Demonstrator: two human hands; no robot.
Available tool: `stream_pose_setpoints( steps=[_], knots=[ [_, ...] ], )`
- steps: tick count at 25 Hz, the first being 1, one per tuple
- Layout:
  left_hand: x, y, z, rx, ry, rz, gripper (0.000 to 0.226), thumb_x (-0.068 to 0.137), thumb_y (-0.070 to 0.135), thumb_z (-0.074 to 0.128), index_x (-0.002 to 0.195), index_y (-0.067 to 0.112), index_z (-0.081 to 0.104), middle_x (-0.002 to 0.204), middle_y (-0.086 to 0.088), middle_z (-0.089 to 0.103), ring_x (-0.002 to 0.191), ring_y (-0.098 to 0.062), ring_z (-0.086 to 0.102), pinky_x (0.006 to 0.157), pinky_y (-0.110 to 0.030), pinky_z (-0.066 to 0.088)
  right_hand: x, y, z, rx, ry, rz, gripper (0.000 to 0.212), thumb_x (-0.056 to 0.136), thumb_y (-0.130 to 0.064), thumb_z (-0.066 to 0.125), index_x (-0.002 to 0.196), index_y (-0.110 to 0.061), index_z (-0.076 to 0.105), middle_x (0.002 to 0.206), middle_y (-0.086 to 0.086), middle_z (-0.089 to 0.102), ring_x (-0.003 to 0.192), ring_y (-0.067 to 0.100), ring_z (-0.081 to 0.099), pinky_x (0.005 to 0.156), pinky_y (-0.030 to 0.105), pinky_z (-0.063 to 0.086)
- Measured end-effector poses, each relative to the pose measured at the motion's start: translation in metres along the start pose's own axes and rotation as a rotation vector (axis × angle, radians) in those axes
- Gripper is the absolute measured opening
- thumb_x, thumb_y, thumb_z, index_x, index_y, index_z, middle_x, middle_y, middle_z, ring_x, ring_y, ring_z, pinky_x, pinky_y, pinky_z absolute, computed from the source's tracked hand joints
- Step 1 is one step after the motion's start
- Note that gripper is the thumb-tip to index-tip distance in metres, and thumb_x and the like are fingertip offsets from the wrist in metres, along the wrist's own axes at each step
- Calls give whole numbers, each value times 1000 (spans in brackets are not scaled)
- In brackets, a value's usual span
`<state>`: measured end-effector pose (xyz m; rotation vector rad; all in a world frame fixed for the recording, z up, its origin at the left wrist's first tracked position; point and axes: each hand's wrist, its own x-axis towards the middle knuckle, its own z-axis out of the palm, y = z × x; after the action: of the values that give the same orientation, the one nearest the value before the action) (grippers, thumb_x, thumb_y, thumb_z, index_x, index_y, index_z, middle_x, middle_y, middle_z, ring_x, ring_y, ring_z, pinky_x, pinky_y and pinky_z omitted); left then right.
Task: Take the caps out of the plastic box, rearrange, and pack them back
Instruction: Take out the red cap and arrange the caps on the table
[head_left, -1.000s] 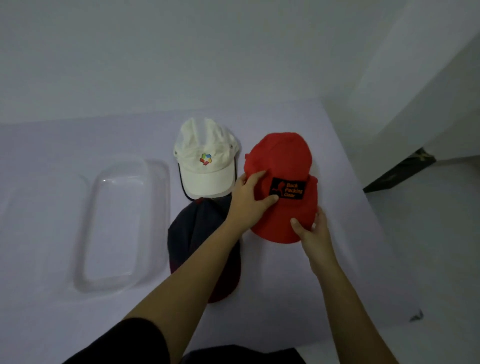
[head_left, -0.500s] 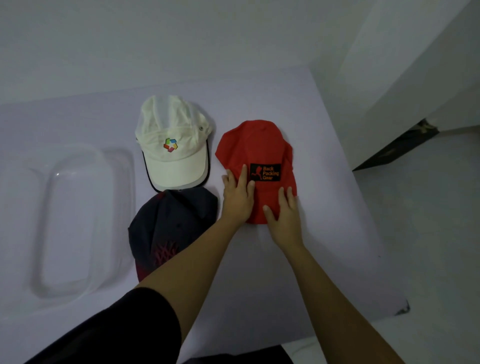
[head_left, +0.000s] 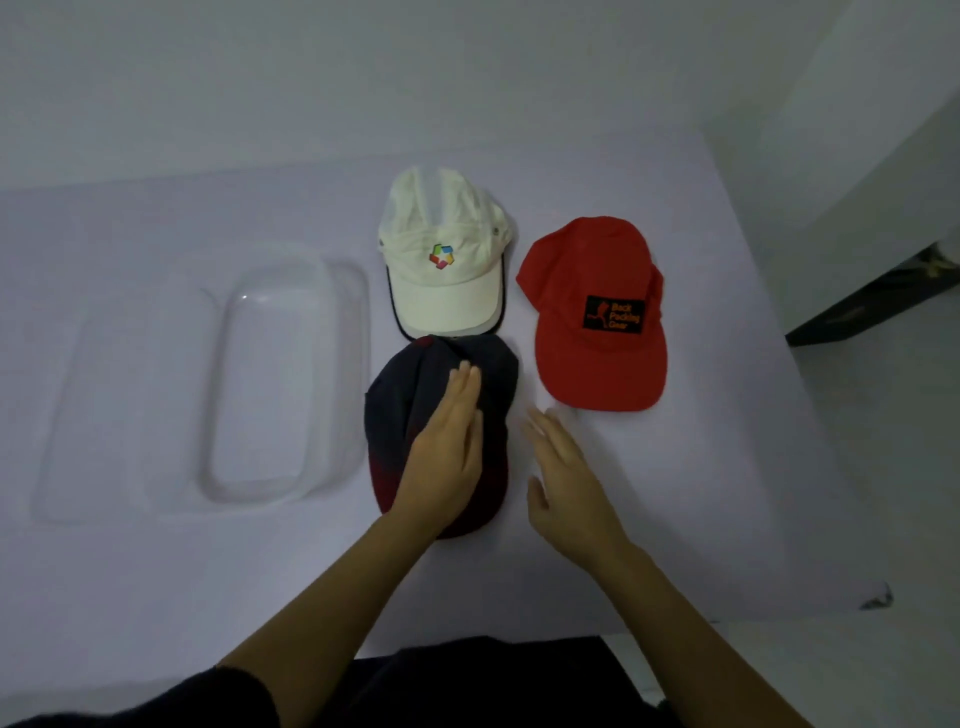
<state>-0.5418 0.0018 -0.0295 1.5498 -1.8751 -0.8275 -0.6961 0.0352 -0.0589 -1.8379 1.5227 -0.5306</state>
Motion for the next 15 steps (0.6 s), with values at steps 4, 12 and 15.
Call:
stream_pose_setpoints(
  steps=[4, 12, 15],
  knots=[
    [-61, -65, -15, 184, -72, -61, 58, 94, 37, 24, 145, 18, 3, 154, 4, -1, 146, -15, 3, 119, -38, 18, -2, -10, 35, -214, -198, -59, 91, 82, -6, 54, 147, -13, -10, 153, -2, -22, 146, 14, -5, 118, 30, 19],
    [-63, -76, -19, 510, -460, -18, 99, 80, 59, 50, 139, 37, -27, 144, -10, -40, 145, -39, -12, 115, -50, 19, -6, -16, 47, -353, -274, 20, 81, 96, -34, 45, 146, -6, -12, 154, 12, -22, 145, 25, 15, 115, 34, 23],
    [-58, -56, -20, 646, -369, -32, 81, 94, 31, 48, 146, 29, -14, 145, -13, -31, 142, -51, 0, 109, -60, 30, -12, -32, 47, -359, -180, 31, 77, 95, -32, 46, 148, -5, -4, 158, 15, -5, 143, 25, 23, 113, 34, 26]
  ],
)
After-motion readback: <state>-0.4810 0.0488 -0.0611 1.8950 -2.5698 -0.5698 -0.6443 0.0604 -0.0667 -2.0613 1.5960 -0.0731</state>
